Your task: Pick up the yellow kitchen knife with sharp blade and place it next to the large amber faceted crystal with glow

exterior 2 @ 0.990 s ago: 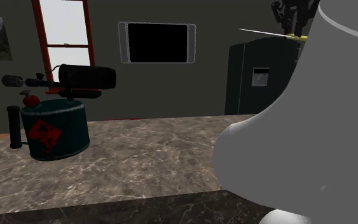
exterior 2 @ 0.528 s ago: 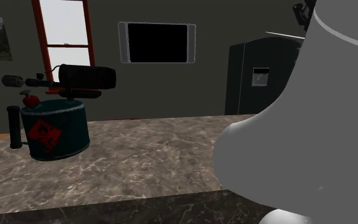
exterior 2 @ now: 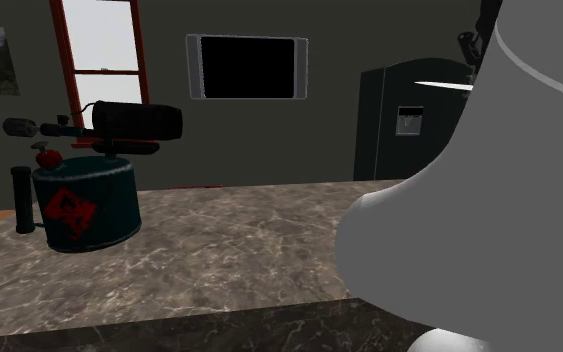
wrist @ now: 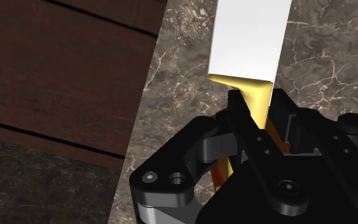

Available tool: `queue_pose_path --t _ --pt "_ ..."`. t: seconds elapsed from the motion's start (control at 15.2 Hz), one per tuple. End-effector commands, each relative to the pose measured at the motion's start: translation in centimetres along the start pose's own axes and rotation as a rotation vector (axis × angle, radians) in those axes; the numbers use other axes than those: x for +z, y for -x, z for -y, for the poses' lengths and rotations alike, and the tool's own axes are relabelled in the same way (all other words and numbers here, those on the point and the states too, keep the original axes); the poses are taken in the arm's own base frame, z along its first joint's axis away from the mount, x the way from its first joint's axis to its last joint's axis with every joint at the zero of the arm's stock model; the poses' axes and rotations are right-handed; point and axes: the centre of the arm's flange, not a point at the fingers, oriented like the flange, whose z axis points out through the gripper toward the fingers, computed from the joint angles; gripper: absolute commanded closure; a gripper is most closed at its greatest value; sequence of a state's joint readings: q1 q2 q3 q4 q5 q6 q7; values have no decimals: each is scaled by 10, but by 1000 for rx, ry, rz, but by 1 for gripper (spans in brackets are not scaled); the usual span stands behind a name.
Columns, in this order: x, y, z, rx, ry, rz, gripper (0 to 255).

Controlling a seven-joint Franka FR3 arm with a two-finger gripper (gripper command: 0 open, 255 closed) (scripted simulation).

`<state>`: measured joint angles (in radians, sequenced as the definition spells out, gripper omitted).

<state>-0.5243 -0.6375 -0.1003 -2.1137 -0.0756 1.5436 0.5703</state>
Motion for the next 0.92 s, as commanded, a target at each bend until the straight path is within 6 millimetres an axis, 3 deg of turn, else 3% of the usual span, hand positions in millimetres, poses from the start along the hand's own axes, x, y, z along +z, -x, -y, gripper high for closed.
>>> queue_pose_path --t 0.0,0.86 --pt "10 1 1 0 0 0 255" --pt "79 5 -1 0 0 0 255"
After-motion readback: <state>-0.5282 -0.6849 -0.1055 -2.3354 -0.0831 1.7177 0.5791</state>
